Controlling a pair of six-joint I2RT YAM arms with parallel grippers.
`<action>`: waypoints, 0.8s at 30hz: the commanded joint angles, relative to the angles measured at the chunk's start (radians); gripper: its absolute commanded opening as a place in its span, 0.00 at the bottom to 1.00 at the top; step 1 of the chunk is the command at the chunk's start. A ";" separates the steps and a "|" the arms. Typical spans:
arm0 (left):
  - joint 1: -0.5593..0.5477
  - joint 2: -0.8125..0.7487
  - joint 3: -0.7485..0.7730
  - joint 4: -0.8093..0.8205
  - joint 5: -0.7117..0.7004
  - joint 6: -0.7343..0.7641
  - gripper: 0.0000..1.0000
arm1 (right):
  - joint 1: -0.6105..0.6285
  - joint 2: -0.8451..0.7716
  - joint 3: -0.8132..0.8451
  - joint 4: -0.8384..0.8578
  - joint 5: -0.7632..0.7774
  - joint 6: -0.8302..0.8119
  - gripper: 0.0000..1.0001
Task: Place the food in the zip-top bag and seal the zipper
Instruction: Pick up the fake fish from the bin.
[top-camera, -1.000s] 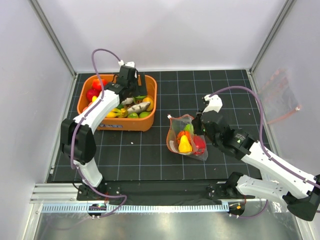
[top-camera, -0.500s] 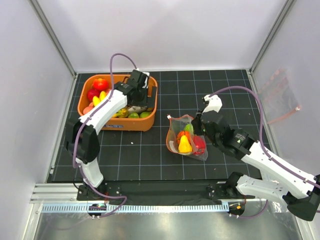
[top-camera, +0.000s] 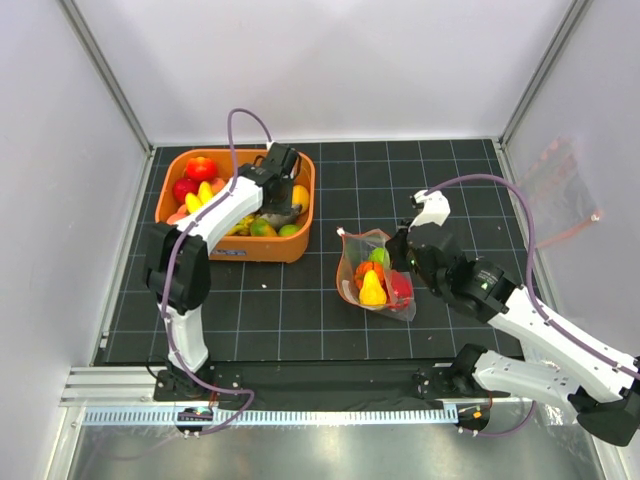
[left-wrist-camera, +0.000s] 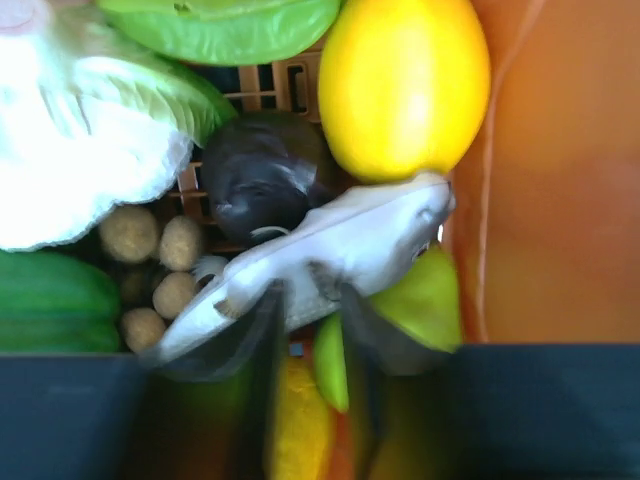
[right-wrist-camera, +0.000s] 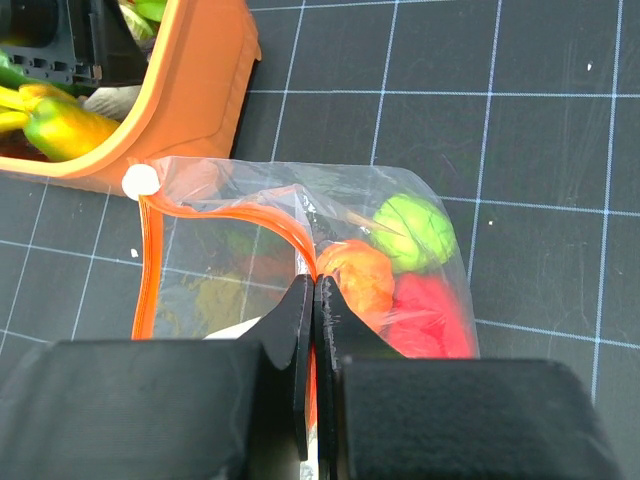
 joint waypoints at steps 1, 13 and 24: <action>0.000 -0.033 -0.017 -0.006 -0.045 -0.027 0.24 | -0.006 -0.017 0.002 0.002 0.003 0.020 0.01; 0.000 -0.331 -0.172 0.202 -0.072 -0.044 0.00 | -0.006 -0.020 -0.004 0.007 -0.003 0.028 0.01; 0.000 -0.327 -0.140 0.174 -0.061 -0.050 0.00 | -0.006 -0.017 -0.001 0.003 -0.001 0.020 0.01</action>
